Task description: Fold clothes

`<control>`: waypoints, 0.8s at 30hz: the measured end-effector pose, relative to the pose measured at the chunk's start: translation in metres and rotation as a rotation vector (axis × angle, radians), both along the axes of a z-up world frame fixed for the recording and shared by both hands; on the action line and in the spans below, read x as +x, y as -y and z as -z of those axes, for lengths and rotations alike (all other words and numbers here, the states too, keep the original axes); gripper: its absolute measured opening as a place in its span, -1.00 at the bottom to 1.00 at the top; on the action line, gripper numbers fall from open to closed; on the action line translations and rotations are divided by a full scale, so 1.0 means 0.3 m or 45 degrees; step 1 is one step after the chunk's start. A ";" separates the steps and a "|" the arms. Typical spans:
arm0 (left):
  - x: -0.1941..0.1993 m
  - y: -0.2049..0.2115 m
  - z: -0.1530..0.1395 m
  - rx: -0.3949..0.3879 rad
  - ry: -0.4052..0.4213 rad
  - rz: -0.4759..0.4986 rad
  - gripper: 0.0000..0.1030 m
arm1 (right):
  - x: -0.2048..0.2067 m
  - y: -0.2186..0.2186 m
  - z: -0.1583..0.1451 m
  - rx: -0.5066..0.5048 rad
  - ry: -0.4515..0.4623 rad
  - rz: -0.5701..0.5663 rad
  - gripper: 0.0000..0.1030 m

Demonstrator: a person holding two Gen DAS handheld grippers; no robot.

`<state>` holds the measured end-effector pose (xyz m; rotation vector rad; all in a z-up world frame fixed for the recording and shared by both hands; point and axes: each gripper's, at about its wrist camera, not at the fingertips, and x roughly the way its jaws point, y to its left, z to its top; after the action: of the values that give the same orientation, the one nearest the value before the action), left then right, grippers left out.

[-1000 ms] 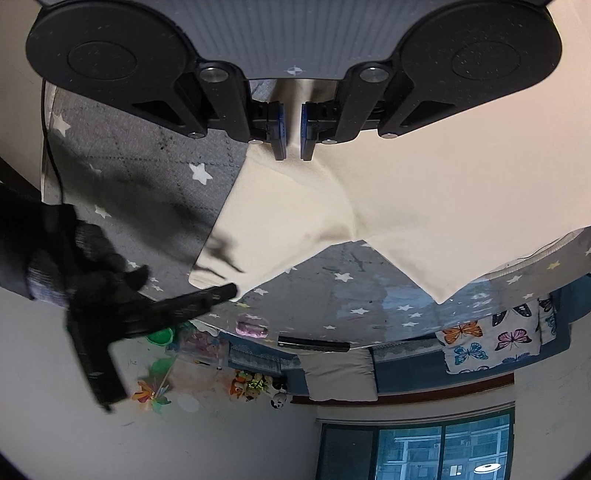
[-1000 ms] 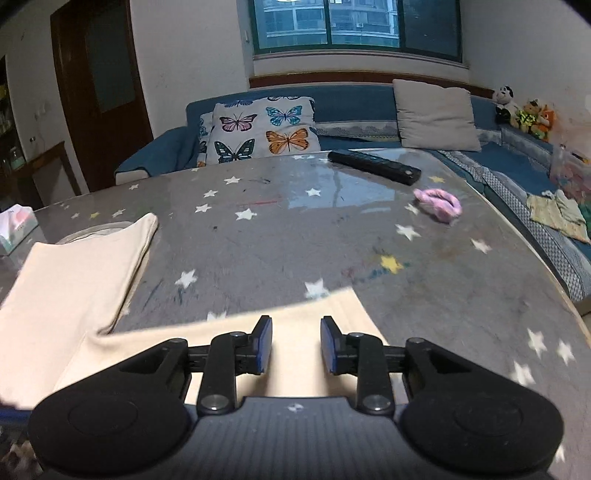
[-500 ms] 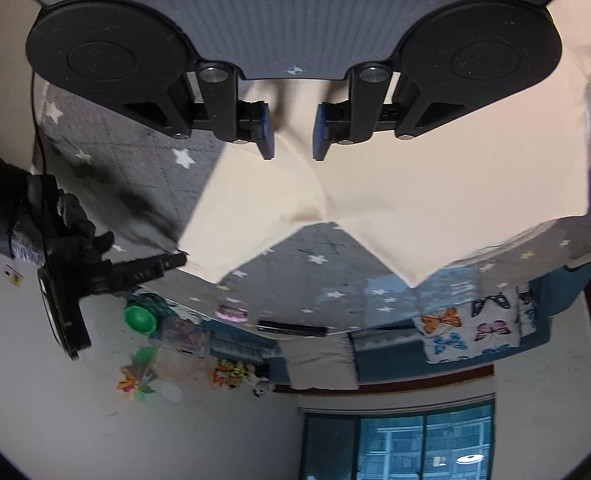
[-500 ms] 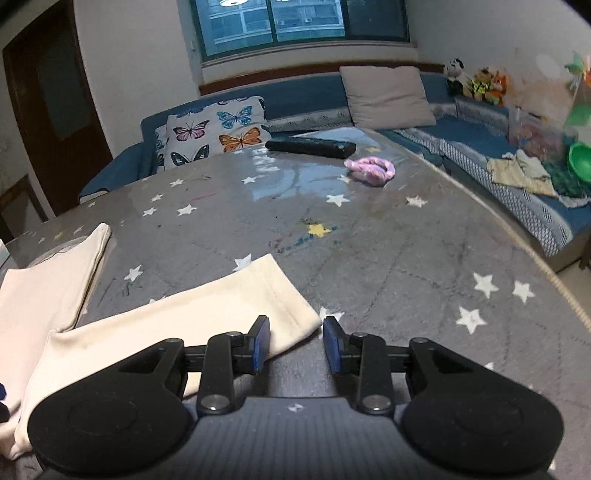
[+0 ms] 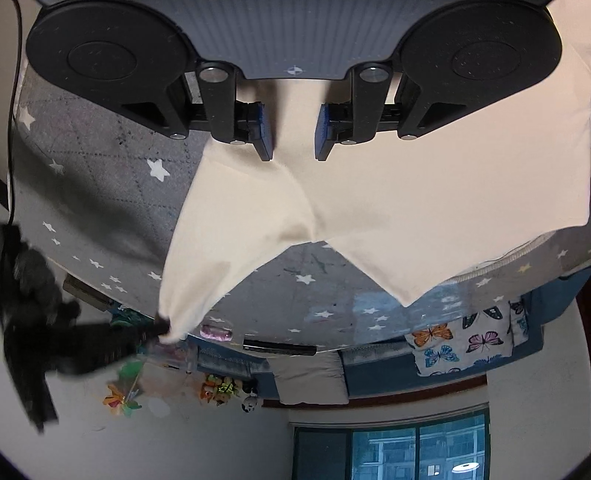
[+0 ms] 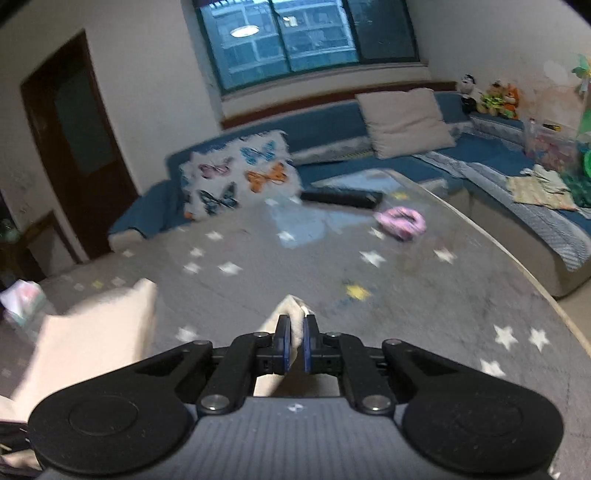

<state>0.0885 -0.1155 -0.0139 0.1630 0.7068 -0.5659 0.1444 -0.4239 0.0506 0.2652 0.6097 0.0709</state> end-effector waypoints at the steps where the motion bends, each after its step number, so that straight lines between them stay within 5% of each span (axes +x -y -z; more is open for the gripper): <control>1: -0.001 -0.004 -0.002 -0.007 -0.001 -0.002 -0.47 | -0.002 -0.015 -0.026 0.013 0.017 -0.021 -0.88; 11: -0.083 -0.188 -0.050 -0.077 0.044 -0.133 -0.31 | -0.031 -0.407 -0.280 -0.015 0.175 -0.419 -0.88; 24: -0.207 -0.525 -0.044 -0.181 0.035 -0.437 -0.20 | -0.040 -0.956 -0.146 -0.040 0.043 -0.790 -0.88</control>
<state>0.0265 0.0421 -0.0006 -0.0832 0.6477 -0.2829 0.1324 -0.1371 0.0943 0.0361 0.6409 0.6611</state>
